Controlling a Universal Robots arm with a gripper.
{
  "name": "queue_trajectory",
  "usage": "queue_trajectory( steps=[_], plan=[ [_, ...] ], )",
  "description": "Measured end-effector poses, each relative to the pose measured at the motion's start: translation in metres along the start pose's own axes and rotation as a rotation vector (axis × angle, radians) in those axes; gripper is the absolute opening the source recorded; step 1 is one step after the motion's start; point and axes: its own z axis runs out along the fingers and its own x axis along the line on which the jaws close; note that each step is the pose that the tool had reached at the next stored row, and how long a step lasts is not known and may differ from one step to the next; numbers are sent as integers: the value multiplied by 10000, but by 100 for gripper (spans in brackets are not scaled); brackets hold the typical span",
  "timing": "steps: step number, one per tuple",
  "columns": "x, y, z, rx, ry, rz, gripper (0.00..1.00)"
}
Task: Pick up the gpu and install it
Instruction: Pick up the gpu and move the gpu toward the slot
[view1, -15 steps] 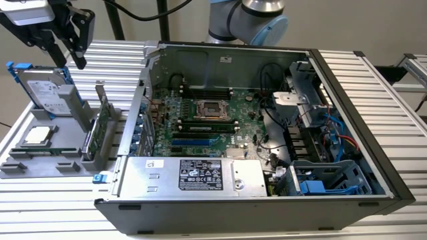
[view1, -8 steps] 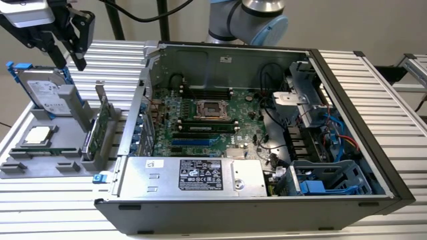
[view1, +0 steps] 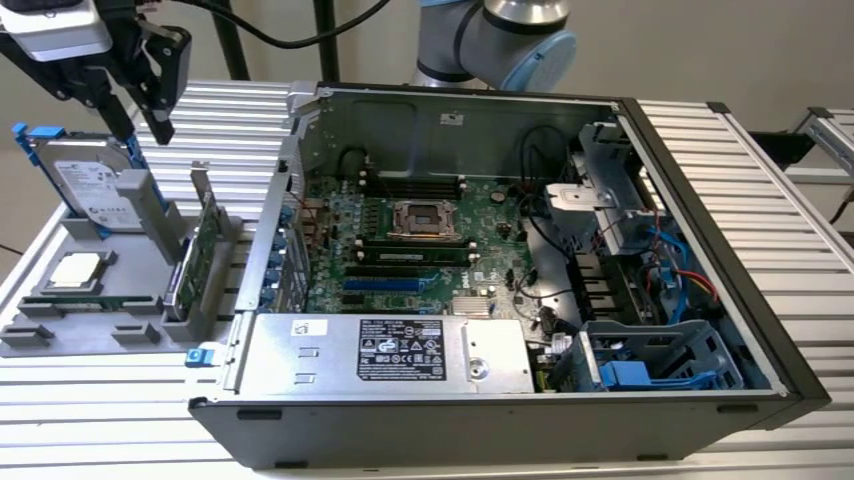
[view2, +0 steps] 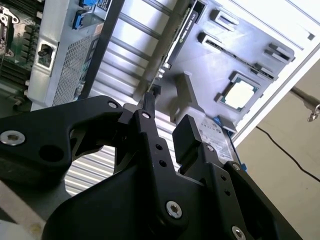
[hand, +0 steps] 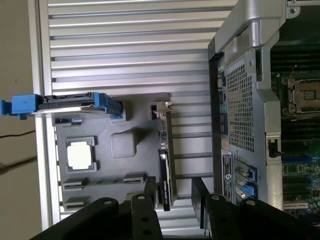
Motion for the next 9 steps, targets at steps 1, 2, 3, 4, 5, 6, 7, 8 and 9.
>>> queue_trajectory(
  steps=[1,2,3,4,5,6,7,8,9],
  plan=[
    [0,-1,4,0,0,0,100],
    [0,-2,8,0,1,-1,100],
    [0,-3,12,0,0,0,100],
    [0,-5,15,0,0,0,100],
    [-1,-10,18,-1,0,-3,100],
    [-2,-14,19,-1,0,-5,100],
    [-2,-18,21,0,0,-6,100],
    [-2,-23,22,0,0,-8,100],
    [-3,-27,23,0,0,-11,100]
  ],
)
